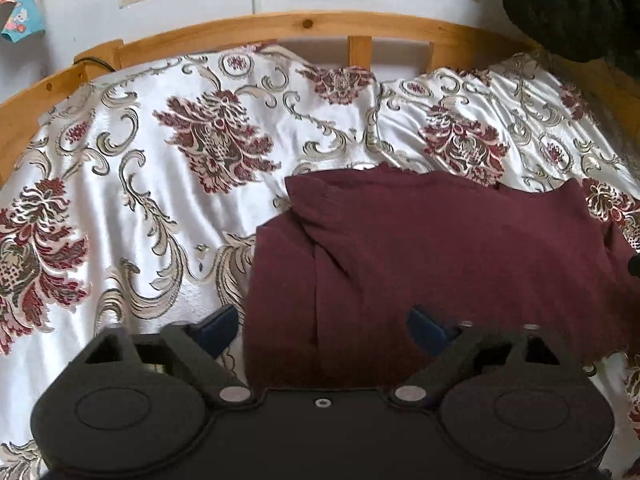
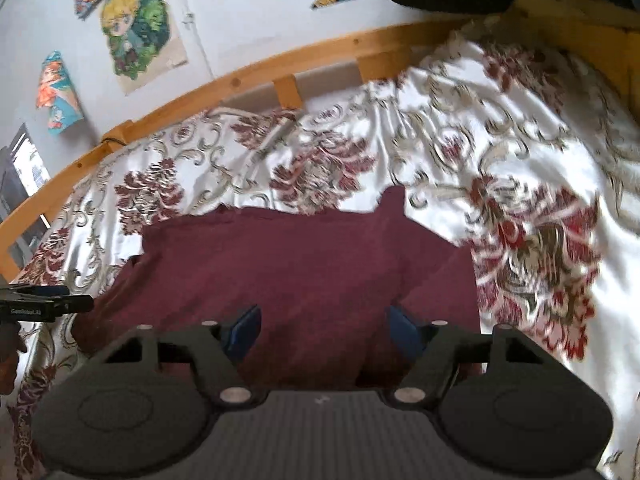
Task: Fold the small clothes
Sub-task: 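Grasp the folded shirt edge again with both tools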
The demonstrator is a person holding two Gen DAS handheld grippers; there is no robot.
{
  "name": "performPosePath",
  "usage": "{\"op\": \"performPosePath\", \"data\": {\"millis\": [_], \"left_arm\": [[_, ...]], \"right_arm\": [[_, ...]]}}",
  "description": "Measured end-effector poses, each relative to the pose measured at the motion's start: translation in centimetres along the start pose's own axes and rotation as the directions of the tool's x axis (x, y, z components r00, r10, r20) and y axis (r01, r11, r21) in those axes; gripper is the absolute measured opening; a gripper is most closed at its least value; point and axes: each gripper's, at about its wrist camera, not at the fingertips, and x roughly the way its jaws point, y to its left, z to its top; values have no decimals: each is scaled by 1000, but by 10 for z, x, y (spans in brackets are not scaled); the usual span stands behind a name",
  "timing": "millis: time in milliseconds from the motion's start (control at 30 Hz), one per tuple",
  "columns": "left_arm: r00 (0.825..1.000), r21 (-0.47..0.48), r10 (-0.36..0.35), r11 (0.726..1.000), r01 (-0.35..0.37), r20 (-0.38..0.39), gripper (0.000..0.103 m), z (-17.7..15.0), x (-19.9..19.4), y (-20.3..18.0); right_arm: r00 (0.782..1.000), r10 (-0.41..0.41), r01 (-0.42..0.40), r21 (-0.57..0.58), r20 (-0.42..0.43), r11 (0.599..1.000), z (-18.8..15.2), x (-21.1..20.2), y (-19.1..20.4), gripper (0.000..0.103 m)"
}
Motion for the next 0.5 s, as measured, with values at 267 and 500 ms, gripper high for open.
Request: {"op": "performPosePath", "data": {"millis": [267, 500], "left_arm": [[994, -160, -67, 986, 52, -88, 23, -1, 25, 11], [997, -260, -63, 965, 48, -50, 2, -9, 14, 17]], "right_arm": [[1000, 8, -7, 48, -24, 999, -11, 14, -12, 58], [999, 43, -41, 82, -16, 996, -11, 17, -16, 16]]}}
